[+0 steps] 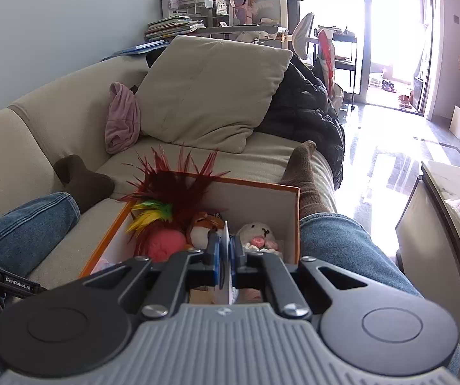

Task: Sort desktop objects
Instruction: 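Carry the lotion tube toward the shoebox with the right while the left grasps the pink roller, then lower the lotion tube into the shoebox and open the right gripper while the left lifts the roller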

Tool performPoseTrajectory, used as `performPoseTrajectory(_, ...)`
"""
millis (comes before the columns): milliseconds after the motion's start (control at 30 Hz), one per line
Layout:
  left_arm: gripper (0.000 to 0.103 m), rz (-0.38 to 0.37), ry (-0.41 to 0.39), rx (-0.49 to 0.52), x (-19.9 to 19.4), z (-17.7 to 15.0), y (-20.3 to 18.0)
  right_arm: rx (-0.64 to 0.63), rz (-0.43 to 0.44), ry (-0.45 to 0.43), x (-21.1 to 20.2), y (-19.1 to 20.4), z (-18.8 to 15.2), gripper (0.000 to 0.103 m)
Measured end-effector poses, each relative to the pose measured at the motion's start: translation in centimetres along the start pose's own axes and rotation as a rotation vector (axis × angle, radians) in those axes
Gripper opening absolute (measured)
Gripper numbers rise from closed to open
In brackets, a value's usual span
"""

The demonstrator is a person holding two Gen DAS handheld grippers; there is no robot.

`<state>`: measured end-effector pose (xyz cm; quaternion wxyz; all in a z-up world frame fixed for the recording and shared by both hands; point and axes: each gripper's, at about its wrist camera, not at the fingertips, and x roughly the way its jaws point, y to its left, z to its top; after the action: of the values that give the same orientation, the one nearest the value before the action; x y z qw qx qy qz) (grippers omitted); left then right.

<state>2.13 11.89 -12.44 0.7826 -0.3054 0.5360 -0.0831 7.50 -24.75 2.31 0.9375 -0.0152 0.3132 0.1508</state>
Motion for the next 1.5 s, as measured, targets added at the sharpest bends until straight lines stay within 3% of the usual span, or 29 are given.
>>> performPoseTrajectory(233,0.028,-0.079,0.028,-0.122,1.6,0.0,2.8,0.004,-0.004,0.006,0.4,0.0,-0.3,0.007)
performPoseTrajectory(533,0.017,-0.092,0.002,-0.128,2.1,-0.4,2.5,0.015,0.010,0.006,0.7,0.1,-0.5,0.007)
performPoseTrajectory(733,0.010,0.022,-0.081,0.028,0.0,-1.0,-0.6,-0.007,-0.014,-0.012,-0.1,0.4,0.0,0.007)
performPoseTrajectory(933,0.007,0.246,-0.170,0.325,-2.3,-3.6,-5.4,-0.016,-0.031,-0.021,-0.3,0.6,0.3,0.007)
performPoseTrajectory(1067,0.007,0.270,-0.183,0.443,-2.4,-5.5,-7.3,-0.025,-0.014,-0.023,-0.5,1.2,0.3,0.007)
performPoseTrajectory(1167,0.008,0.293,-0.162,0.471,-1.7,-6.0,-8.3,-0.025,-0.010,-0.026,-0.7,1.2,0.3,0.007)
performPoseTrajectory(1400,0.010,0.392,-0.215,0.525,-1.7,-7.0,-8.9,-0.009,-0.042,-0.021,-1.0,0.3,-0.1,0.007)
performPoseTrajectory(1500,0.010,0.387,-0.224,0.518,-1.4,-6.6,-8.6,-0.005,-0.051,-0.017,-1.2,-0.1,-0.3,0.007)
